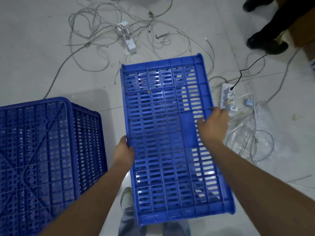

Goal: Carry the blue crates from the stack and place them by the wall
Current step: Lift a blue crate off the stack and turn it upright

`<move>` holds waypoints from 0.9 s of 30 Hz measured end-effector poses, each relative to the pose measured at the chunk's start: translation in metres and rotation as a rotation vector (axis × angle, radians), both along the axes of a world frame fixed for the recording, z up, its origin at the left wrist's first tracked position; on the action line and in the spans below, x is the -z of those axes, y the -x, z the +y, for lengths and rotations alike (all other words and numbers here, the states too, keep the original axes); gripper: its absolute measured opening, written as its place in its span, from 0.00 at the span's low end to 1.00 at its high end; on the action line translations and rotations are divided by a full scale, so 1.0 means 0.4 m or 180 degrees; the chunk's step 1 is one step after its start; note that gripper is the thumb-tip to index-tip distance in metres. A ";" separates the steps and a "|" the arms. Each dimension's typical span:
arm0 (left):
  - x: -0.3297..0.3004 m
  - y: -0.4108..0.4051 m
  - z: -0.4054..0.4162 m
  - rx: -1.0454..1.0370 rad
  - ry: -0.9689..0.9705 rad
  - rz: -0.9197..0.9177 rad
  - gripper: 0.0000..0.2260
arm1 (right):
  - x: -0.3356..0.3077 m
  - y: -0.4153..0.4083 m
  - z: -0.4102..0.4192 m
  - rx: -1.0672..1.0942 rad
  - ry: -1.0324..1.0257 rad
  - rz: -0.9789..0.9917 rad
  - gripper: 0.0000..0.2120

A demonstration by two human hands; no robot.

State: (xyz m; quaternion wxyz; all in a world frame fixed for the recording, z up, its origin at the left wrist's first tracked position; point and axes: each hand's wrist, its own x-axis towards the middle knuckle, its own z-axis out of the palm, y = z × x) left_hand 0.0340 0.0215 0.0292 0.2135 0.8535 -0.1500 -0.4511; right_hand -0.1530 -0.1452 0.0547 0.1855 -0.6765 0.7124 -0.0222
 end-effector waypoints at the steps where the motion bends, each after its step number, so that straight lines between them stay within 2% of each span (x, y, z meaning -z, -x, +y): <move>1: -0.001 0.007 0.001 -0.0067 0.0013 -0.0035 0.22 | 0.003 0.040 -0.023 0.0261 -0.0278 0.0114 0.24; 3: -0.007 0.021 -0.001 -0.0249 0.0088 -0.0090 0.28 | 0.020 0.109 -0.051 0.0592 -0.1036 0.0041 0.26; 5: -0.012 0.031 -0.003 -0.0311 0.0207 -0.0160 0.29 | 0.033 0.149 -0.049 0.0764 -0.1808 -0.0413 0.26; 8: -0.021 0.045 -0.003 -0.0317 0.0308 -0.0235 0.28 | 0.048 0.170 -0.018 0.1217 -0.2228 -0.1140 0.26; 11: -0.019 0.049 -0.002 -0.0359 0.0243 -0.0279 0.28 | 0.049 0.173 0.001 0.1493 -0.2261 -0.1342 0.32; 15: -0.007 0.039 0.002 -0.0464 0.0166 -0.0368 0.27 | 0.026 0.167 0.005 0.1379 -0.2192 -0.1556 0.32; 19: -0.001 0.011 0.006 -0.0739 0.0082 -0.0310 0.28 | 0.014 0.156 0.024 0.1177 -0.1940 -0.1851 0.26; 23: 0.000 -0.020 0.017 -0.0599 -0.0110 -0.0139 0.30 | -0.008 0.124 0.038 0.0902 -0.1713 -0.2060 0.16; 27: 0.008 -0.025 0.016 -0.0389 -0.0449 0.0072 0.31 | -0.038 0.083 0.041 0.0609 -0.1427 -0.1923 0.20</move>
